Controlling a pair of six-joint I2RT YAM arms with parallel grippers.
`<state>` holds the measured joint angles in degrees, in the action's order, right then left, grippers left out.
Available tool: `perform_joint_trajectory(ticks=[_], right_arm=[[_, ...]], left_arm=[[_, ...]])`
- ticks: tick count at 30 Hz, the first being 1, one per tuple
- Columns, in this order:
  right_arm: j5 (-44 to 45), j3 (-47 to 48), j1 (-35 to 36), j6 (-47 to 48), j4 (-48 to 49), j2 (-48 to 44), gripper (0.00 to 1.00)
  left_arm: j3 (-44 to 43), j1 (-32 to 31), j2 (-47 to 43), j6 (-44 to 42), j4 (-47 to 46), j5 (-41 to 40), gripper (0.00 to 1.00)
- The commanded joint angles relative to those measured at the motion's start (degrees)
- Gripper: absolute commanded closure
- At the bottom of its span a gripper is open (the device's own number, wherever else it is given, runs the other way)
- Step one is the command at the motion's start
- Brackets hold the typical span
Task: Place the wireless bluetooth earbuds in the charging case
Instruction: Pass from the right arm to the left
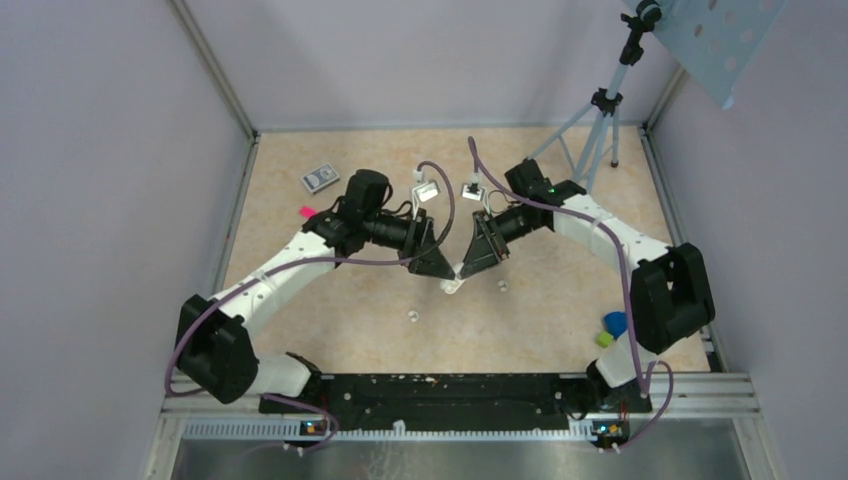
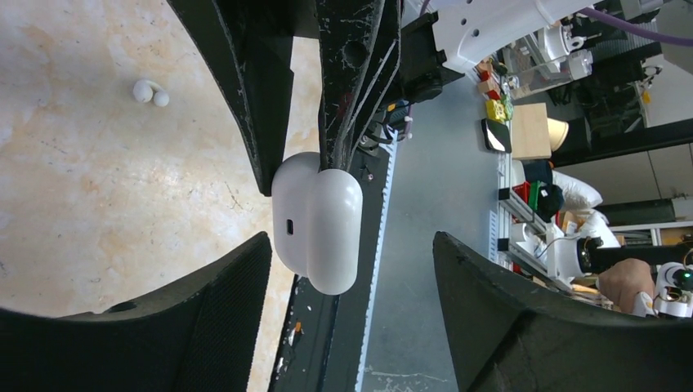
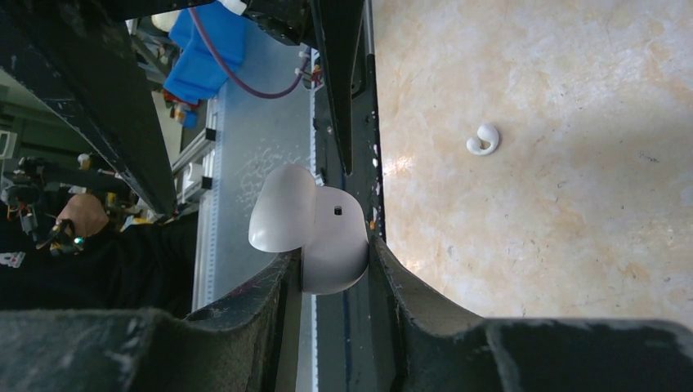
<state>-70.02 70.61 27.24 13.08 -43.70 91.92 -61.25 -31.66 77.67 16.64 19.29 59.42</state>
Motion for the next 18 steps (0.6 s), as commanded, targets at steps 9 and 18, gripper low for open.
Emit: perform_joint_trajectory(ticks=[9,18], right_arm=[[-1.8,2.6,0.3,2.0,-0.2,-0.1,1.00],[-1.8,2.7,0.3,2.1,-0.3,0.0,1.00]], left_arm=[[0.0,-2.2,1.7,-1.9,-1.4,1.1,0.34],[-0.6,-2.5,2.8,-3.5,1.2,-0.3,0.44]])
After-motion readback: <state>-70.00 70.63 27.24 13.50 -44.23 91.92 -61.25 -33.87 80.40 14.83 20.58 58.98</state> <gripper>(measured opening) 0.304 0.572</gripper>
